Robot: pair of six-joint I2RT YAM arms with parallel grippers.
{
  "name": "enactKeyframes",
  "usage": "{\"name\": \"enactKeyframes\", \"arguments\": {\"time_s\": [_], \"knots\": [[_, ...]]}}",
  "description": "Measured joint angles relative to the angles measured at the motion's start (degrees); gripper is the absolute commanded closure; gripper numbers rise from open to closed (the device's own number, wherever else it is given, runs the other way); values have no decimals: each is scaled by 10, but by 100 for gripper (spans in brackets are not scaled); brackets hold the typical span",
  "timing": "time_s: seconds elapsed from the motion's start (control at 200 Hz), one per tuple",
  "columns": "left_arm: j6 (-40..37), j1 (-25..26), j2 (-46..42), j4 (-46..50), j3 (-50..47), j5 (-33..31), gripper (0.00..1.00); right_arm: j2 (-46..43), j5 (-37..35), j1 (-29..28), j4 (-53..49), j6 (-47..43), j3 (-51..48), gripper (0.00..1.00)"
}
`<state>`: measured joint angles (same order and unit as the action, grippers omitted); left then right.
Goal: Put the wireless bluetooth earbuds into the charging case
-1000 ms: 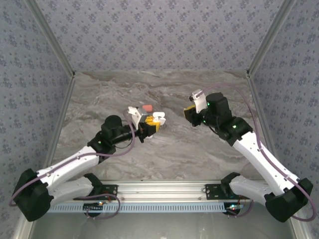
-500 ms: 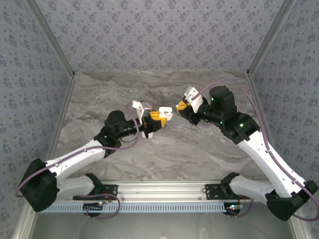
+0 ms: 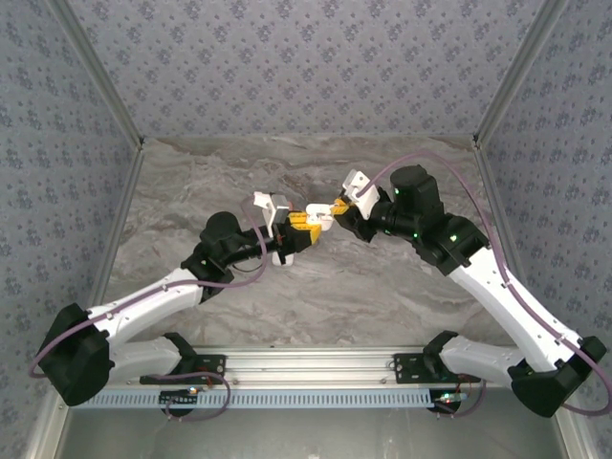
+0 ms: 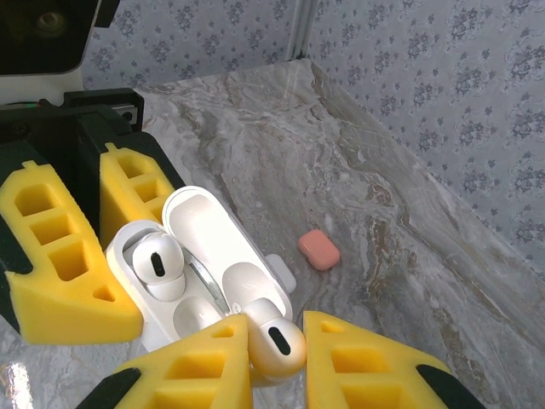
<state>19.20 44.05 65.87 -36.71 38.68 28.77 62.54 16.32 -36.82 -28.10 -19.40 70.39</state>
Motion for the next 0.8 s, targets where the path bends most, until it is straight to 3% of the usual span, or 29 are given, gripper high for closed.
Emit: {"name": "enactKeyframes", "arguments": {"time_s": [0.8], "knots": [[15, 2, 5, -9, 1, 2, 100, 9, 10, -8, 2, -14, -6, 80]]}}
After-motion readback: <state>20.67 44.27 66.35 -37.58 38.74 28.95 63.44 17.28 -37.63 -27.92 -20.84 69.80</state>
